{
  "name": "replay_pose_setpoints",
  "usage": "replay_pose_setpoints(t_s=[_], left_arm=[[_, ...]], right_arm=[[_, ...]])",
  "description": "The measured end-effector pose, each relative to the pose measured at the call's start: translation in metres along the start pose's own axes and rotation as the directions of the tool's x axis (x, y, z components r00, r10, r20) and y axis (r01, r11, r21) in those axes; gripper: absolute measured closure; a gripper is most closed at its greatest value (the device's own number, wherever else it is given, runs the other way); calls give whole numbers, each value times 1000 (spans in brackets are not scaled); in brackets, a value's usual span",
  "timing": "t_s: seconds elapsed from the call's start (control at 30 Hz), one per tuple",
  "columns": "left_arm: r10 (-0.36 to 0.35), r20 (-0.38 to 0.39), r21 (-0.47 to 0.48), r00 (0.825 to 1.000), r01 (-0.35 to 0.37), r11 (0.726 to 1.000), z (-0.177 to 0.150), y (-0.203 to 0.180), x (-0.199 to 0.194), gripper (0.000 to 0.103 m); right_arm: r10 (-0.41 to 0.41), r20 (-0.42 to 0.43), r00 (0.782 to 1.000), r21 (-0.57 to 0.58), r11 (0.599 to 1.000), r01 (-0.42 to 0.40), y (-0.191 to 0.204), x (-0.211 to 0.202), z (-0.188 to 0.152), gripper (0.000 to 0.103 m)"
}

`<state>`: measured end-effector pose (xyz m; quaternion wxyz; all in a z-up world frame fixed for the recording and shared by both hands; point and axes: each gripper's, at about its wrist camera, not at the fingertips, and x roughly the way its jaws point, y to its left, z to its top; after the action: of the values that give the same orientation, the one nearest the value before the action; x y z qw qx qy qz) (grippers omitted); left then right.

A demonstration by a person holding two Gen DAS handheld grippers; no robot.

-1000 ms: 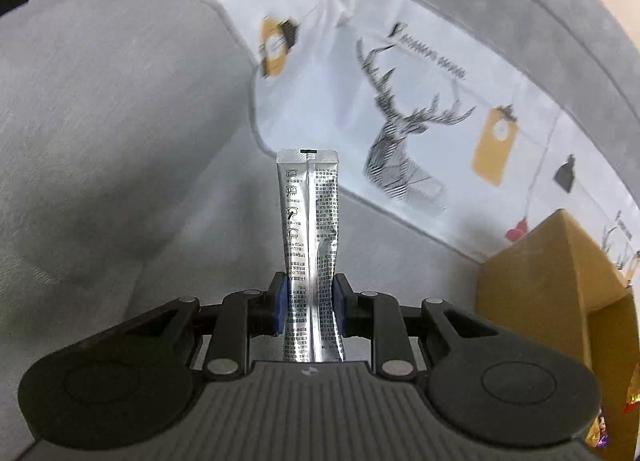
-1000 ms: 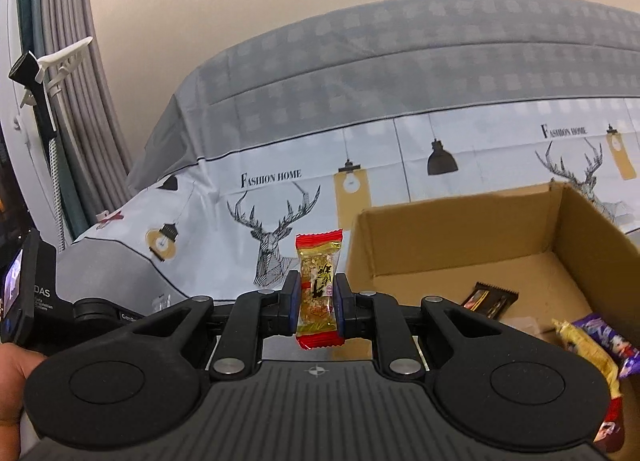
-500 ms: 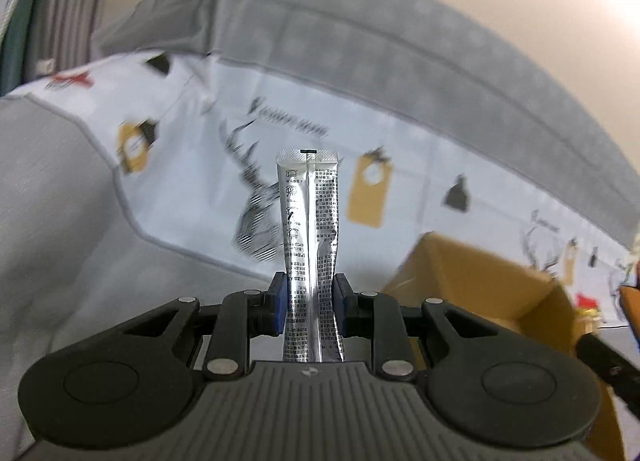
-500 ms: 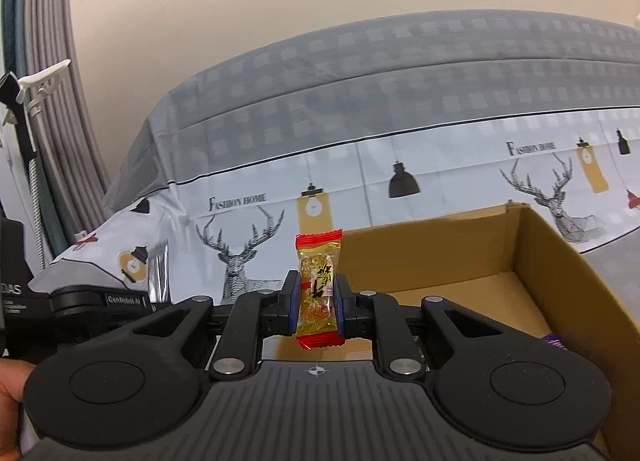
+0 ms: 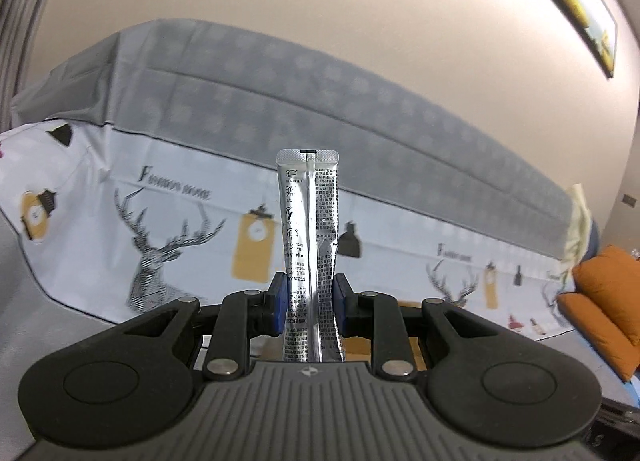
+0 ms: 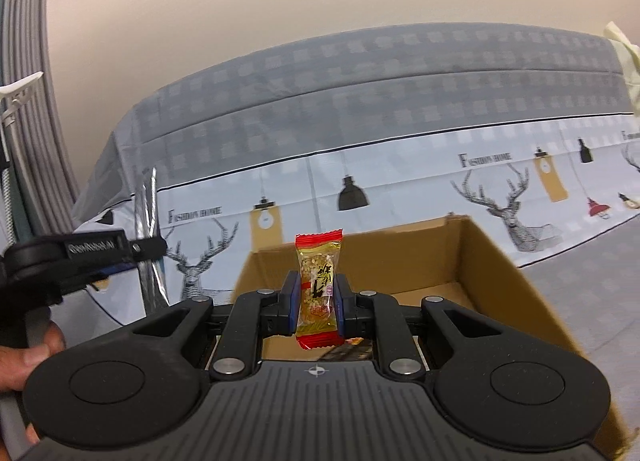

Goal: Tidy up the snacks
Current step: 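Carry silver stick pack with left gripper to box while right carries orange candy, then open both grippers over the box, releasing stick pack and orange candy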

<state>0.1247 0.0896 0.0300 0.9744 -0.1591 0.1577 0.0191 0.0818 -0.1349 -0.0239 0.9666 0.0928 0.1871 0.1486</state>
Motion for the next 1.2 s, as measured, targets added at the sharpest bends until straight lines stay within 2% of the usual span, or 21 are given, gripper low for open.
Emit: replay_pose_setpoints(t_s=[0.2, 0.47, 0.7, 0.97, 1.07, 1.17, 1.2], left_arm=[[-51, 8, 7, 999, 51, 999, -4, -24, 5, 77], [-140, 20, 59, 990, 139, 989, -8, -45, 5, 77], [-166, 3, 64, 986, 166, 984, -10, -47, 10, 77], [-186, -9, 75, 982, 187, 980, -10, -48, 11, 77], [-213, -29, 67, 977, 215, 974, -10, -48, 13, 75], [-236, -51, 53, 971, 238, 970, -9, -49, 15, 67], [-237, -48, 53, 970, 240, 969, -9, -50, 14, 67]], right_arm=[[-48, 3, 999, 17, 999, 48, -18, -3, 0, 84], [-100, 5, 995, -5, 995, 100, -20, 1, 1, 84], [-145, -10, 989, -11, 989, 145, -21, 6, 1, 84], [-161, -9, 987, -8, 987, 161, -22, 7, 0, 84], [-168, -11, 986, -6, 986, 168, -21, 7, 0, 84], [-199, -15, 980, -9, 980, 199, -22, 8, -1, 78], [-209, -13, 978, -4, 978, 209, -22, 7, -1, 65]])
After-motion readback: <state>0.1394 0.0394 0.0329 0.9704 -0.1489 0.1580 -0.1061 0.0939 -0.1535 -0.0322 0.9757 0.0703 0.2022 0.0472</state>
